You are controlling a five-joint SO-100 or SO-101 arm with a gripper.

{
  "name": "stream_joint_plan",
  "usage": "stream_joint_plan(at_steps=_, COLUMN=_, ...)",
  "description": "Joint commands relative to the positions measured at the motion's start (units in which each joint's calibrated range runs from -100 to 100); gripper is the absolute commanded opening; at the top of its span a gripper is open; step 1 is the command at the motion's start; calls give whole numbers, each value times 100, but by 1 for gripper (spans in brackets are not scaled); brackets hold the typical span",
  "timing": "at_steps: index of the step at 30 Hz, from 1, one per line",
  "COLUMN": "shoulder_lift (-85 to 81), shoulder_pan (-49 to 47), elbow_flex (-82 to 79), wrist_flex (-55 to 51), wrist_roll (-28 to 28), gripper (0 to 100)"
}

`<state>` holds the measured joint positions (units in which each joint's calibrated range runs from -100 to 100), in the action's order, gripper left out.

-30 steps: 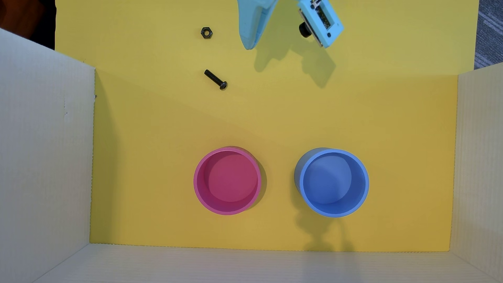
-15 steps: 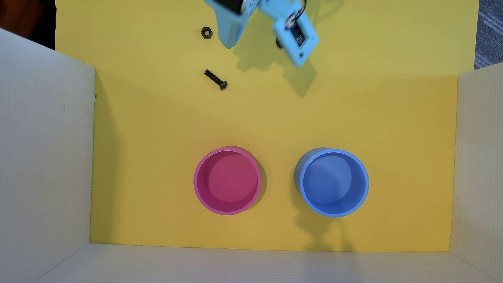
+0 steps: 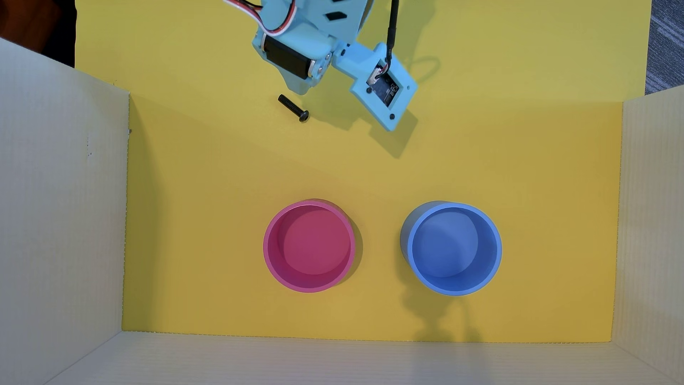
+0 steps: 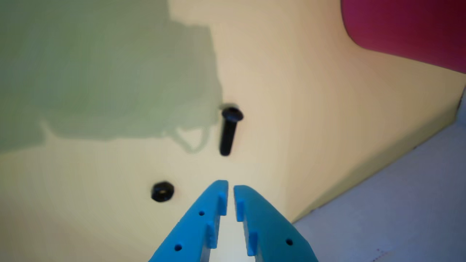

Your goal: Pick up the bolt and place it in the pink box

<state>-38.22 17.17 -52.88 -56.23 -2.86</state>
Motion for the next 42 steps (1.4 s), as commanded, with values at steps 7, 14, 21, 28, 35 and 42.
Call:
stream_joint_plan(at_steps=7, shoulder_lift=17, shoulder_pan=218, elbow_flex=218, wrist_flex=59, wrist_roll=23, gripper=19)
stream_joint_plan(at_steps=14, shoulder_lift=304, shoulder_pan=248, elbow_flex=254, wrist_flex=256, wrist_roll=-14, gripper=19)
stream_joint_plan(at_steps=21, shoulder_lift=1802, shoulder_pan=255, elbow_flex=689, wrist_flex=548, wrist_roll=-19, gripper=19)
stream_joint_plan(at_steps=28, shoulder_lift=2324, shoulder_pan=262, elbow_flex=933, wrist_flex=505, wrist_roll=23, gripper=19)
stream_joint_plan(at_steps=35, shoulder_lift=2854, shoulder_pan=262, elbow_flex=1068, wrist_flex=548, wrist_roll=28, gripper=19)
stream_joint_plan(at_steps=42, shoulder_lift=3494, shoulder_pan=262, elbow_flex=1349, wrist_flex=548, wrist_roll=12, gripper=17)
